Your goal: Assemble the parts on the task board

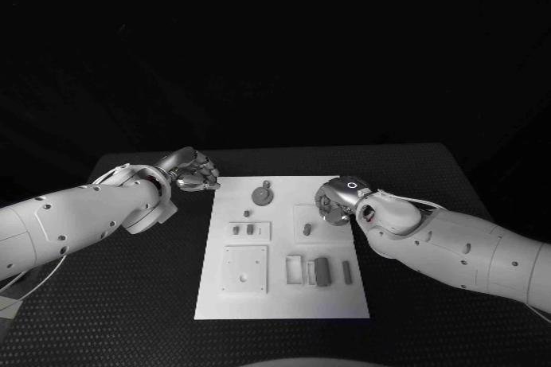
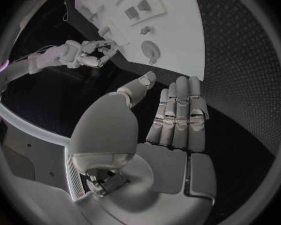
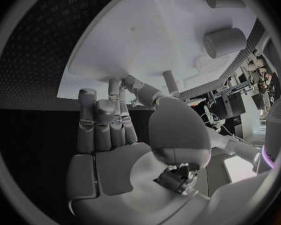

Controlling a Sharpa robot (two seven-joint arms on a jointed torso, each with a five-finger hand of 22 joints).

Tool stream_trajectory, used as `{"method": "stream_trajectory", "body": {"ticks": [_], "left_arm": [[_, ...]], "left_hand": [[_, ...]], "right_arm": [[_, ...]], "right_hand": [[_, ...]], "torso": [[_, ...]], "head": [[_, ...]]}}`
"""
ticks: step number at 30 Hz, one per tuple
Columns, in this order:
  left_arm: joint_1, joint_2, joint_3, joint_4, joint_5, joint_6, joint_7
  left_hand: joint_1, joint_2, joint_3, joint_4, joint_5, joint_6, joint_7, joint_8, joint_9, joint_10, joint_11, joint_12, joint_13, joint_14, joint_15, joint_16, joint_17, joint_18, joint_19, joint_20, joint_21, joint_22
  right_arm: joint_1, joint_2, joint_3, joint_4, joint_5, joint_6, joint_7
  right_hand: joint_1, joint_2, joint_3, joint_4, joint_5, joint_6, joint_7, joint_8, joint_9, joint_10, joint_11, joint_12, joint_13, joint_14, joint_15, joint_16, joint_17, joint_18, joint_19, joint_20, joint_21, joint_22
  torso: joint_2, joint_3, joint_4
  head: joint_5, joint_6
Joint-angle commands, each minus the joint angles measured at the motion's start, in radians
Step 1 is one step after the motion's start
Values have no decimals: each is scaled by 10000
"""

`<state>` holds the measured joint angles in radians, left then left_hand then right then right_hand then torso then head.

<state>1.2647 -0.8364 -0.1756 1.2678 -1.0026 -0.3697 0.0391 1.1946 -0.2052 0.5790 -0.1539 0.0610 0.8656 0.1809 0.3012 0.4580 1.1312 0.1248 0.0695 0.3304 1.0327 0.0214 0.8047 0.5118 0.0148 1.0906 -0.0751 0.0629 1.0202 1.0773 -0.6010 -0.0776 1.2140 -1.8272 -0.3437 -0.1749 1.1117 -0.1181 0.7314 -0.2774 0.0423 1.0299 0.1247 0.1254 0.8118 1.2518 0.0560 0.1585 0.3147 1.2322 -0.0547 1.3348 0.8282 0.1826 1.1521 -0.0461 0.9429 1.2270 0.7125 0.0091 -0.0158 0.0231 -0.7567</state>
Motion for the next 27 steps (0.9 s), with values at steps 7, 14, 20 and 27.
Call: {"method": "stream_trajectory", "body": {"ticks": [7,14,20,27], "left_arm": [[11,11,8,9,-49,27,23],[11,15,8,5,-50,28,23],[11,9,8,12,-50,25,25],[11,20,8,3,-54,11,32]], "left_hand": [[63,-76,-26,30,-16,-71,1,56,-18,-63,16,5,-8,93,-9,-22,29,52,88,-19,68,-18],[66,-77,-29,32,-16,-71,1,59,-19,-62,14,5,-8,102,-12,-21,39,54,100,-22,69,-22],[67,-78,-31,34,-16,-70,0,61,-19,-61,13,6,-7,108,-13,-20,45,55,106,-23,70,-24],[67,-78,-34,38,-16,-71,0,62,-20,-61,12,6,-7,114,-15,-20,52,56,113,-25,70,-27]], "right_arm": [[-55,17,-36,17,-47,148,-44],[-56,8,-36,50,-50,169,-36],[-57,4,-36,82,-101,183,-31],[-57,-4,-36,85,-180,-116,-81]], "right_hand": [[7,97,-17,-75,36,242,-94,106,61,279,-80,73,62,129,-77,15,18,791,101,-29,82,25],[1,72,-40,-75,35,342,-138,164,107,387,-126,103,92,134,-124,-3,22,791,107,-22,84,25],[-7,36,-62,-81,35,415,-172,214,156,470,-165,128,119,135,-163,-16,27,791,114,-16,85,24],[10,-22,-81,-91,35,502,-217,284,232,579,-223,170,164,134,-223,-28,40,790,139,-7,97,26]], "torso": [[-1,-9,6],[-3,-6,6],[2,1,1],[-3,7,-7]], "head": [[-3,-7],[4,-20],[16,-24],[19,-13]]}}
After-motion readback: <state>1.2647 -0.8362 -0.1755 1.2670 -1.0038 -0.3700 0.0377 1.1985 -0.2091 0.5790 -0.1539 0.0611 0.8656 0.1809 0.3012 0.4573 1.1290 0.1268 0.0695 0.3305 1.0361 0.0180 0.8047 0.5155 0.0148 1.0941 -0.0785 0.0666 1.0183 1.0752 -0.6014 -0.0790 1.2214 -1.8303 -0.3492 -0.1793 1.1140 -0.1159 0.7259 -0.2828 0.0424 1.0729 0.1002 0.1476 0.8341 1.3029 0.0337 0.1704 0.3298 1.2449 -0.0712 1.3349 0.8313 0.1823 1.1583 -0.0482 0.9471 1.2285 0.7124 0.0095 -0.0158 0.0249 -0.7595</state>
